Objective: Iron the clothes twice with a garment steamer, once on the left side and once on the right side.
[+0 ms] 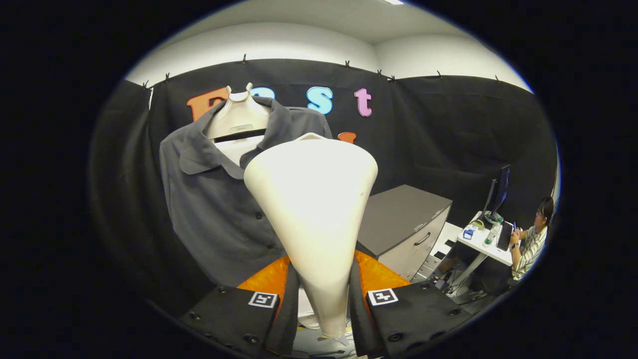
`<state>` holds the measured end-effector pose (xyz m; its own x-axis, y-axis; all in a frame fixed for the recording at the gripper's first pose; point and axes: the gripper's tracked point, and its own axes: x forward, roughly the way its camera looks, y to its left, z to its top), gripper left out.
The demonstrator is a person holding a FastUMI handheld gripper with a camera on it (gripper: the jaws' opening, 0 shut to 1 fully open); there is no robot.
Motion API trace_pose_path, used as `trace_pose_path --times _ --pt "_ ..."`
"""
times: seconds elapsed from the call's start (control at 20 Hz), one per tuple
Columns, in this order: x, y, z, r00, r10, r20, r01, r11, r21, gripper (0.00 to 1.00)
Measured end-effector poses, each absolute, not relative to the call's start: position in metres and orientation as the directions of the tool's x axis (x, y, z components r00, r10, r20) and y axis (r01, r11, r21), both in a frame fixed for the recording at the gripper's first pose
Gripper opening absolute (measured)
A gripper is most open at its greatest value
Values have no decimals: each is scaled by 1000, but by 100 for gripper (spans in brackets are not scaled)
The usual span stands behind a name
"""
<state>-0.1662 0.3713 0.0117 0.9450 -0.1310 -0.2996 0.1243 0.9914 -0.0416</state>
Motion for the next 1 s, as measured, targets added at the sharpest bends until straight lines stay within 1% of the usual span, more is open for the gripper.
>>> trace_pose_path --times 0.2,0.4,0.7,0.9,1.0 --pt "-166 401 16 950 -99 -295 88 995 -49 52" --pt "-152 428 2 944 -67 -324 46 996 -70 52" --pt "-100 463 -33 921 -23 -389 -10 996 -84 52" --pt "-64 498 -36 917 47 -396 -96 990 -105 52" --pt "-50 508 -41 914 65 -400 -118 987 -108 52"
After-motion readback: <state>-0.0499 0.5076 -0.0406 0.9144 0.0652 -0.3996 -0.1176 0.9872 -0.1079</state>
